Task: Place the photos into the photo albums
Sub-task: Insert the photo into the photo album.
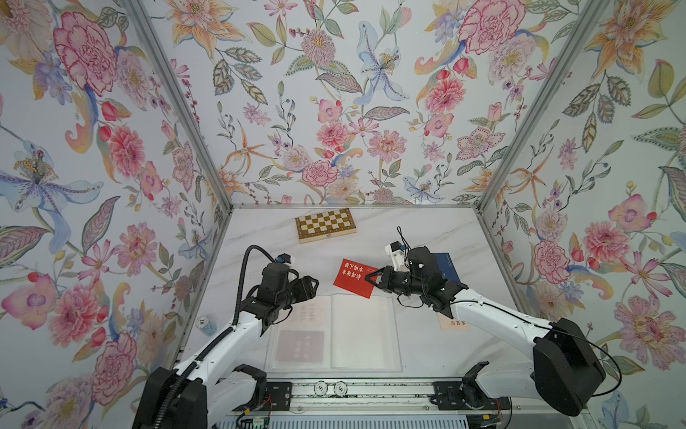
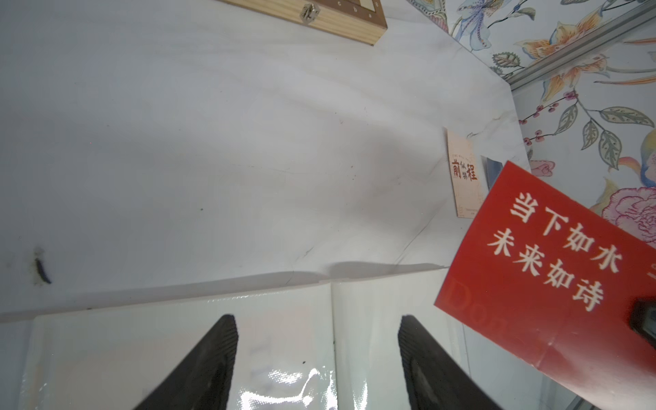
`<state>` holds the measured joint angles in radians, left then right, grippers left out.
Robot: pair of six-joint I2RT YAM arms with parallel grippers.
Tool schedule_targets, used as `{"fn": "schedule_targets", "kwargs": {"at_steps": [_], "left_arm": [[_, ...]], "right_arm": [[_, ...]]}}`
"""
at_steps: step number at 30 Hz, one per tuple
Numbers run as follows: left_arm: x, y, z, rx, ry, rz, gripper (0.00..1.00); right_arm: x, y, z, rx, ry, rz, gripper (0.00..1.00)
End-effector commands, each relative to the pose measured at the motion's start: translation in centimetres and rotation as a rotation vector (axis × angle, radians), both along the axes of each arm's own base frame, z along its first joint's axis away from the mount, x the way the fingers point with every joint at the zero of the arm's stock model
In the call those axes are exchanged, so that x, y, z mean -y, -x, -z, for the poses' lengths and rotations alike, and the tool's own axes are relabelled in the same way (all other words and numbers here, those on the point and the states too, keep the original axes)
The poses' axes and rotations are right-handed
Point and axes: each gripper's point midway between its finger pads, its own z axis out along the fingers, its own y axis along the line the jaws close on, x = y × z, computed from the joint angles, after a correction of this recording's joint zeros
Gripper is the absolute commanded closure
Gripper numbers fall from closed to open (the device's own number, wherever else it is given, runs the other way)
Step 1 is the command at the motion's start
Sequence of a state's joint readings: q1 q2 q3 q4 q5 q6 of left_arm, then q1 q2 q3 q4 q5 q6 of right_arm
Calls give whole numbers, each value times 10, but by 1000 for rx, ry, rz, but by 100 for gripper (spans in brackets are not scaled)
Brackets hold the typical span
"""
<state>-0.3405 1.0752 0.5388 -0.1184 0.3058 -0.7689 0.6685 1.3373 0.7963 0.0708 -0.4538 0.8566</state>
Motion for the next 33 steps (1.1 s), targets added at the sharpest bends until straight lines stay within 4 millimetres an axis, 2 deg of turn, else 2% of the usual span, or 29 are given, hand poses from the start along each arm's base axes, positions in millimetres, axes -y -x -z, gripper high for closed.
{"fn": "schedule_targets", "kwargs": {"at_steps": [1, 6, 14, 23, 33], "left_arm": [[-12, 17, 23, -64, -56, -2, 32], [-14, 24, 35, -81, -64, -1, 33], [-13, 23, 45, -82, -54, -4, 34], [-24, 30, 55, -97, -98, -33, 34], [-36, 35, 55, -93, -136, -69, 35]], "right_arm": [[5, 24, 26, -51, 153, -54, 100], [0, 36, 39, -65, 207, -77, 100], [-17, 48, 54, -59, 282, -106, 100], [-20, 44, 61, -47, 339, -93, 100], [-31, 40, 62, -25, 386, -116, 100]]}}
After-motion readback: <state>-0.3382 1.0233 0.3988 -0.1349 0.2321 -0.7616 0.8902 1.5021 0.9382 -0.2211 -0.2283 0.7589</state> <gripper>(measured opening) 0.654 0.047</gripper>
